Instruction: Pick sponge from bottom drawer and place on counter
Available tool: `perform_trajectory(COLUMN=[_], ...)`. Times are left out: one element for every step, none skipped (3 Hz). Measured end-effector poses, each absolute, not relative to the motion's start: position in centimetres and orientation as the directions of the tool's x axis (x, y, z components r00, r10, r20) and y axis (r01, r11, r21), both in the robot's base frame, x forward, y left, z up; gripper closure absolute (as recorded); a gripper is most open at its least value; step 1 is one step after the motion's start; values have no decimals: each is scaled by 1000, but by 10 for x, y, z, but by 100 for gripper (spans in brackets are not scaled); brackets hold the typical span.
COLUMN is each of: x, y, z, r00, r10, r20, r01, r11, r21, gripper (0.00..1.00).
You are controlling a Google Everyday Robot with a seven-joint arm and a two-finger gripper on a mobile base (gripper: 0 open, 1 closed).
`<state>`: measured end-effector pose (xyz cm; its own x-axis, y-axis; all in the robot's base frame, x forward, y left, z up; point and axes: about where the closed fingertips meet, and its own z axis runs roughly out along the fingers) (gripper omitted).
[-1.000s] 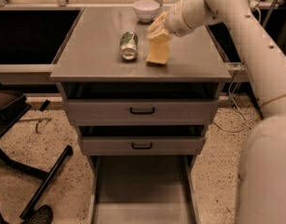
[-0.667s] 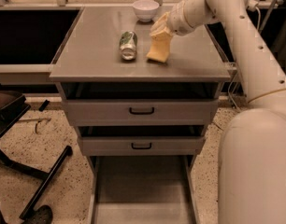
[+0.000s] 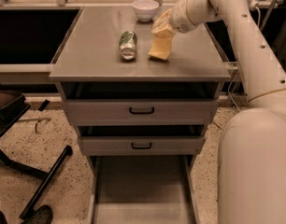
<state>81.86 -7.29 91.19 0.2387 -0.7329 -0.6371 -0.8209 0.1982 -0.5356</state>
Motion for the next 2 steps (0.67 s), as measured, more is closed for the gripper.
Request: perform_trajectory(x=[819,819], y=[-73,-73], z=[912,912], r00=[239,239], r10=[-733,-733], r20=[-637,-637], r01=[-821,-821], r11=[198,198], r21=[-536,-535], gripper=[35,12])
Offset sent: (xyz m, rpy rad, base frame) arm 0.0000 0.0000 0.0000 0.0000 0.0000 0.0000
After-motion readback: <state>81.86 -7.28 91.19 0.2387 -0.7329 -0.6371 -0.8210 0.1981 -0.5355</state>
